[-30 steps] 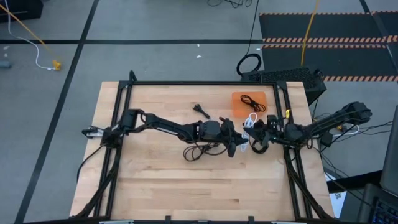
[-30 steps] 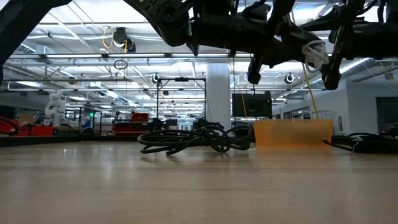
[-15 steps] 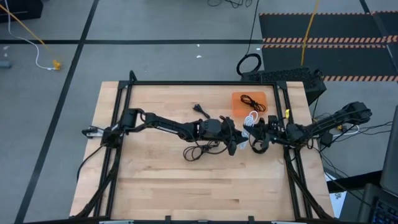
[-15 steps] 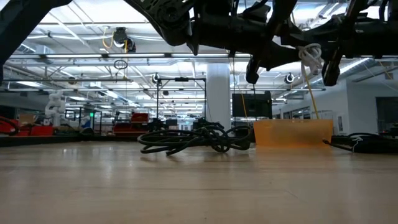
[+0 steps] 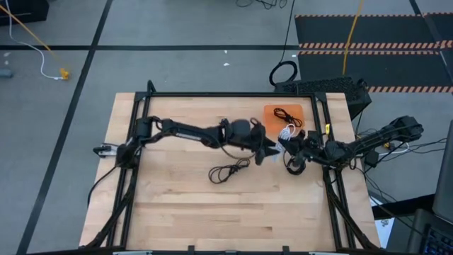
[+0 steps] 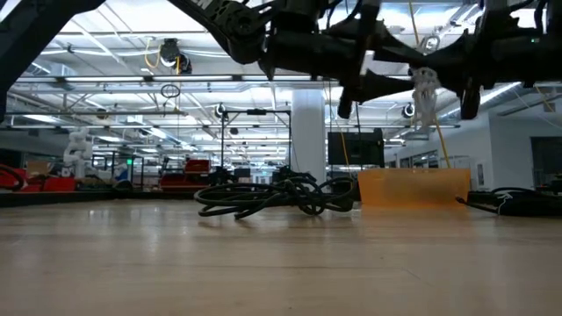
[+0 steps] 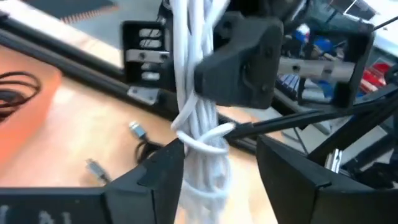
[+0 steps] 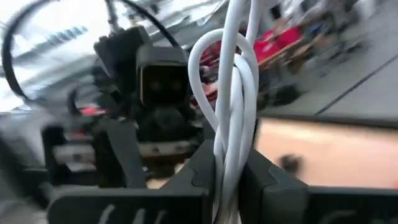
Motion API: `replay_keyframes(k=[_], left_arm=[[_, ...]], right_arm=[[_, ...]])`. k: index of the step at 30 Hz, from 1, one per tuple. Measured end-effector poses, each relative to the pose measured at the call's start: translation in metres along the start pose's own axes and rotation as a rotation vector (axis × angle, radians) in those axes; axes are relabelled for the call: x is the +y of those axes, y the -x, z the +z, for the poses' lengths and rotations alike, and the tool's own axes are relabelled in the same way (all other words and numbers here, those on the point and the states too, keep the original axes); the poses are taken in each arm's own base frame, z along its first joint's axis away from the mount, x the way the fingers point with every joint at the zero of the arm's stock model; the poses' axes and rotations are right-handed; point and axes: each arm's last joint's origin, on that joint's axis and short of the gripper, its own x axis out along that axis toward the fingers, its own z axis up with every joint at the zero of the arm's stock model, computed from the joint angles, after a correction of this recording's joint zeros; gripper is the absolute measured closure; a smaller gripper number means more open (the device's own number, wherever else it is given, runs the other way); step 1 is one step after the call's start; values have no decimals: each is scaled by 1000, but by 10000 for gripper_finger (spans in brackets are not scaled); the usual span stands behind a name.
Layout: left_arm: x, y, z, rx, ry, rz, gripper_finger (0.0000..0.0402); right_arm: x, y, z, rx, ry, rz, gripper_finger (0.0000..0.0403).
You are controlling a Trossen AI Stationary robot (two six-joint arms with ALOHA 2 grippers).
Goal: Pick and place USB-C Cables
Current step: Put the white charger cable into the orange bin
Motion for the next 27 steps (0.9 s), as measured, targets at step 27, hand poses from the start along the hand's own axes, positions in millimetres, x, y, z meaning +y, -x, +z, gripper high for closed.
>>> replay_keyframes(k=[27], left_arm=[[-25, 38, 23, 245, -60, -33, 195]], right_arm=[[-34, -35, 43, 169, 809, -629, 386]])
